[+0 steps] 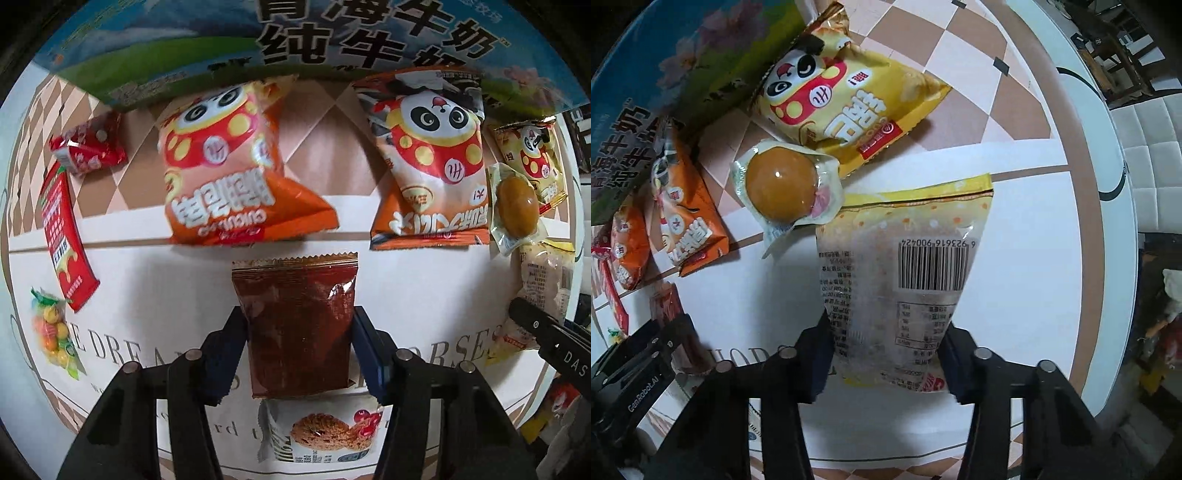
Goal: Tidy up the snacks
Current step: 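Grasp the red jerky pack with the left tool while the right tool grasps the clear bread bag, then carry the red pack and bread bag into the box with both tools, then open both tools to release the packs and withdraw from the box, then grasp the candy bag with the left tool while the right tool grasps the cookie pack, then carry the candy bag and cookie pack toward the box with both tools, then open both tools to release the packs in the box and withdraw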
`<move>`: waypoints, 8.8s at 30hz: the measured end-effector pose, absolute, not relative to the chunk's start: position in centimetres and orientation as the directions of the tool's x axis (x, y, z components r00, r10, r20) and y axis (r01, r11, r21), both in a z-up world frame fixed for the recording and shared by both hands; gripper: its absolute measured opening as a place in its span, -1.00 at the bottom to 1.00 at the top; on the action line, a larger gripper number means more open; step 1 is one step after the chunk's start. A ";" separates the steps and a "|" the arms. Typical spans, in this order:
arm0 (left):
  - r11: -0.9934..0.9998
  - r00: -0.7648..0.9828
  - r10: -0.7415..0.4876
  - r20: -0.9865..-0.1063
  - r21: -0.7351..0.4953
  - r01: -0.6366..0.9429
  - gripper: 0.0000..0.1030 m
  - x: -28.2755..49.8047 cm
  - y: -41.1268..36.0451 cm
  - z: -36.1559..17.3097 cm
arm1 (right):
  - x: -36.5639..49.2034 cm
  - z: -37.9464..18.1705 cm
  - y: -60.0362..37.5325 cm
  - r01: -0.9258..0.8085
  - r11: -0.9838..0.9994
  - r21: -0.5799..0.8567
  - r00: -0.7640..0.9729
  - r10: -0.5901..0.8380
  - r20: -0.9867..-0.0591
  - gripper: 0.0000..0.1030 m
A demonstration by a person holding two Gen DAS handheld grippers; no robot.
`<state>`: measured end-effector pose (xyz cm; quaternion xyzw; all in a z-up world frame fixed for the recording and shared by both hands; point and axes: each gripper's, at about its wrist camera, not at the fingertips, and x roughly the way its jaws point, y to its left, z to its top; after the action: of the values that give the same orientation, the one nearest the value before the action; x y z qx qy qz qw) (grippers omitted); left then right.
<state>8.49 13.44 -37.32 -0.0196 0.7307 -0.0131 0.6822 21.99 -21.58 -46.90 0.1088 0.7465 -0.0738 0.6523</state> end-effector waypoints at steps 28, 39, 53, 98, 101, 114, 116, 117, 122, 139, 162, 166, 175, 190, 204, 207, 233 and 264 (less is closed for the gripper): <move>0.959 0.186 -0.284 -0.940 -0.281 0.044 0.04 12.0 12.9 -19.0 | 24.1 -30.5 -17.1 0.164 0.889 0.427 0.097 0.416 -0.904 -0.18; 0.977 0.153 -0.215 -0.965 -0.211 0.040 0.04 28.9 16.1 -20.4 | 40.1 -26.6 -17.1 0.088 0.941 0.325 0.193 0.304 -0.933 -0.17; 0.980 -0.100 -0.197 -0.975 -0.198 0.007 0.07 37.8 15.9 -29.9 | 51.4 -34.9 -16.6 0.097 0.976 0.195 0.051 0.191 -0.980 0.28; 0.996 0.353 -0.054 -0.934 -0.077 -0.050 0.61 18.7 18.3 -16.1 | 34.2 -25.1 -14.6 -0.006 0.976 0.219 0.247 0.213 -0.945 0.76; 0.994 0.357 -0.050 -0.933 -0.081 -0.073 0.61 15.8 20.2 -16.2 | 31.3 -25.9 -13.8 0.010 0.968 0.252 0.217 0.244 -0.945 0.76; 0.967 0.104 0.049 -0.993 0.021 -0.252 0.61 1.6 30.5 -26.3 | 17.7 -40.9 -3.5 0.067 0.963 0.261 -0.176 0.269 -0.947 0.76; 0.957 0.071 0.049 -0.996 0.027 -0.288 0.61 0.5 32.1 -27.8 | 16.7 -43.1 -1.9 0.045 0.974 0.224 -0.209 0.229 -0.951 0.76; 0.949 0.053 0.041 -0.998 0.023 -0.313 0.61 0.0 33.0 -28.6 | 16.4 -43.9 -1.3 0.035 0.978 0.205 -0.220 0.208 -0.953 0.76; 0.920 0.014 0.007 -1.000 0.001 -0.391 0.61 -1.4 36.7 -30.8 | 15.1 -46.8 1.0 -0.010 0.993 0.116 -0.261 0.110 -0.959 0.76; 0.968 -0.067 -0.042 -0.997 -0.024 -0.250 0.61 3.4 43.6 -37.3 | 19.0 -47.1 3.4 0.040 0.992 0.121 -0.273 0.128 -0.954 0.65; 0.975 -0.093 -0.117 -0.989 -0.097 -0.200 -0.13 -0.3 36.5 -40.6 | 18.9 -47.2 5.1 -0.003 0.992 0.129 -0.257 0.123 -0.958 0.47; 0.985 -0.086 -0.098 -0.991 -0.084 -0.153 -0.13 -0.4 35.3 -41.0 | 18.4 -46.7 4.0 -0.019 0.994 0.110 -0.259 0.102 -0.961 0.41; 0.992 -0.086 -0.047 -0.995 -0.036 -0.125 -0.10 0.9 33.2 -41.3 | 17.6 -47.3 4.3 0.046 0.993 0.111 -0.242 0.119 -0.963 0.58; 0.993 -0.072 -0.040 -0.997 -0.032 -0.115 -0.16 0.3 27.9 -39.3 | 15.9 -45.2 4.6 -0.013 0.992 0.124 -0.138 0.121 -0.983 0.07; 0.993 -0.014 -0.073 -0.997 -0.071 -0.097 -0.16 -0.8 23.7 -34.9 | 15.6 -41.6 -2.3 0.051 0.963 0.265 -0.110 0.269 -0.957 -0.22; 0.993 0.003 -0.082 -0.997 -0.082 -0.086 -0.16 -0.7 22.6 -33.6 | 15.6 -40.3 -4.8 0.067 0.955 0.289 -0.094 0.294 -0.951 -0.23; 0.983 0.137 -0.160 -0.978 -0.146 0.108 -0.16 22.2 17.8 -19.3 | 35.3 -26.1 -14.1 0.012 0.928 0.373 0.159 0.366 -0.917 -0.23; 0.994 -0.218 -0.100 -0.971 -0.108 0.026 0.03 27.1 18.6 -31.8 | 43.7 -39.1 -12.1 -0.006 0.979 0.205 -0.146 0.202 -0.968 0.80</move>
<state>27.12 18.57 -31.78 -0.0236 0.7789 -0.0506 0.6247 43.73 -12.13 -39.08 0.0651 0.7527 0.0799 0.6503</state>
